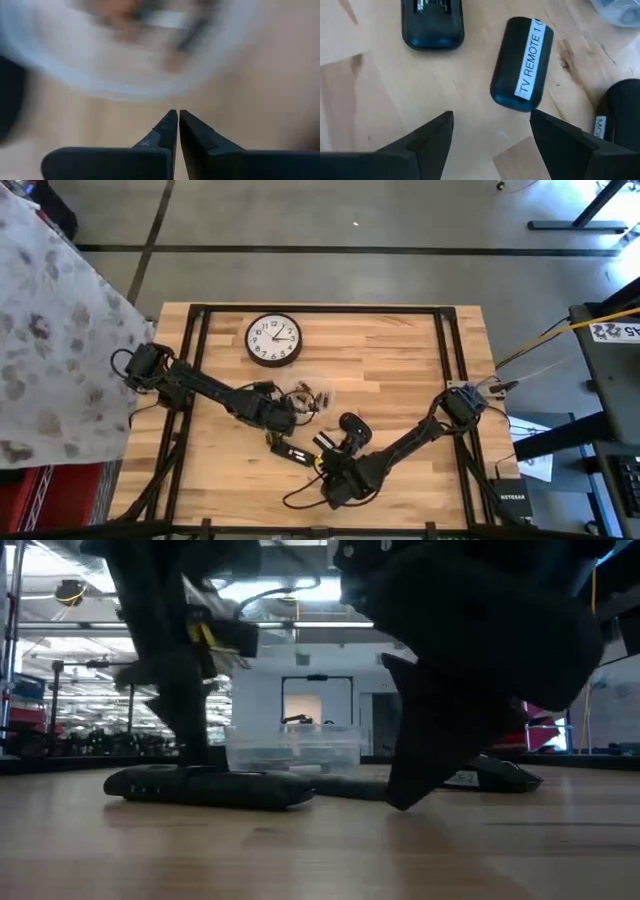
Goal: Insert battery
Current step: Close the remote control battery cover
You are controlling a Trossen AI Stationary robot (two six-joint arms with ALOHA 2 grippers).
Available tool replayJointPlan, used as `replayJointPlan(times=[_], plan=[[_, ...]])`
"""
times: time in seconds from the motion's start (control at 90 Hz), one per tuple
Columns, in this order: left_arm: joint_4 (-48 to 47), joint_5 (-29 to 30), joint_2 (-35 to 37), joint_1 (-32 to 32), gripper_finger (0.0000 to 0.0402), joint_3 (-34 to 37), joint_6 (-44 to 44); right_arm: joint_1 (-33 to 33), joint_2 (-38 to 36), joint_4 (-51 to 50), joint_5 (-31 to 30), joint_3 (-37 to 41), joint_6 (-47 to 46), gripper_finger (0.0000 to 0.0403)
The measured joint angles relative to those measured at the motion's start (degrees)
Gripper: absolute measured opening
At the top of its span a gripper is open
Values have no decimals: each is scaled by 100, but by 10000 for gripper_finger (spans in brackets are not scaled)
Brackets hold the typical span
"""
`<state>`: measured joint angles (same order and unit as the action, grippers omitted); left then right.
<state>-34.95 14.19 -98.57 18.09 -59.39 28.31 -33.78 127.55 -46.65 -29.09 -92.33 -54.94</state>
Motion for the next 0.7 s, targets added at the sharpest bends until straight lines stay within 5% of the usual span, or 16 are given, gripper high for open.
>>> replayJointPlan(times=[0.344, 0.556, 0.7], plan=[[2229, -251, -622, 113, 1, 80, -230, 48, 0, 26, -135, 0, 125, 252], [2661, -767, -861, -107, 6, 72, -609, 43, 0, 6, -135, 0, 122, 252], [2849, -865, -956, -170, 47, 80, -853, 42, 0, 4, -95, 2, 121, 252]])
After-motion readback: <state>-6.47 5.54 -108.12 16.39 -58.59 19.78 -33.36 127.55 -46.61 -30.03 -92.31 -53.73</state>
